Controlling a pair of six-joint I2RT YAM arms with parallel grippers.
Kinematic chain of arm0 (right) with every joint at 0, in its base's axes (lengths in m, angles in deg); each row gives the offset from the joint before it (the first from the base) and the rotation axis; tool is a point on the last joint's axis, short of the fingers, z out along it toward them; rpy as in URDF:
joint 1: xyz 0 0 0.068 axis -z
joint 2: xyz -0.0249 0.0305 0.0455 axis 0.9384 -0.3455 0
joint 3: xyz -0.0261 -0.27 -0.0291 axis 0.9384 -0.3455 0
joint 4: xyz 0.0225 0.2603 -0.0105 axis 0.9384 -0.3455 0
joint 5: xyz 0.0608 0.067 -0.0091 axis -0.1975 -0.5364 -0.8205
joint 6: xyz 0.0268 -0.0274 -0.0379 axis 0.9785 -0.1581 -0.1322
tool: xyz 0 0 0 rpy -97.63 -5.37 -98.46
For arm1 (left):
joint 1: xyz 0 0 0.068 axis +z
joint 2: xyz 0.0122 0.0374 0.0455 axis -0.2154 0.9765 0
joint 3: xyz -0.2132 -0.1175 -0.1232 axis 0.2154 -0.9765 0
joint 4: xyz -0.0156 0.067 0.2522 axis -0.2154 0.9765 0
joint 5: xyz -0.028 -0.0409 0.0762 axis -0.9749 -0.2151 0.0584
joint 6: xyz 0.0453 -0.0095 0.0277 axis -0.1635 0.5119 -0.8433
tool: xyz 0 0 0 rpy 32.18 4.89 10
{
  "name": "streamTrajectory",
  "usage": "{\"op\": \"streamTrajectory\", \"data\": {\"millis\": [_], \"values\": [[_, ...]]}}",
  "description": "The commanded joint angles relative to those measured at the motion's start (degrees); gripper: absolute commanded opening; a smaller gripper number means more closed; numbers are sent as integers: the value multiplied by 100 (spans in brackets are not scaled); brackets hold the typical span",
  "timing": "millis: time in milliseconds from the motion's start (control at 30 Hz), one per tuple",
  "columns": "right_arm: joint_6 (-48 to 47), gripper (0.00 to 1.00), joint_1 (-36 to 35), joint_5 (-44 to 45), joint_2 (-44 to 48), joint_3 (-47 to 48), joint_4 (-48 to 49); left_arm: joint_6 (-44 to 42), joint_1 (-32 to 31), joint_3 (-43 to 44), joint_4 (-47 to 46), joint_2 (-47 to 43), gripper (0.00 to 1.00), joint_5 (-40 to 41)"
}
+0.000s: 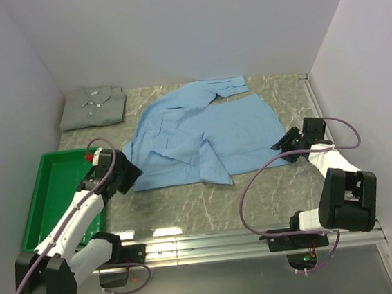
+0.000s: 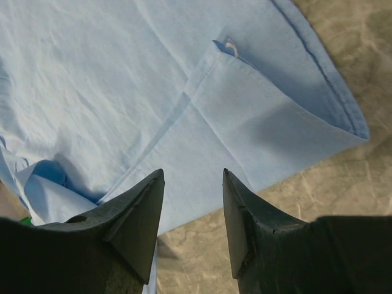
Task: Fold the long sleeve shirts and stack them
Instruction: Fold the shirt
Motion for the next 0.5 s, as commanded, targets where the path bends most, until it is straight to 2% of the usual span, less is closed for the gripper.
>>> {"op": "streamTrajectory", "data": {"millis": [0,167,467], "values": [[-49,51,-47,-182,-125,-11,242,-40,-538,361,-556,142,61,-29],[-58,50,-38,-59,-397,68,110,83,-1057,538,-1103,1134,58,-116],[-5,49,111,372,-784,-20,-31,285,-1023,266,-1253,1979,53,120]]}}
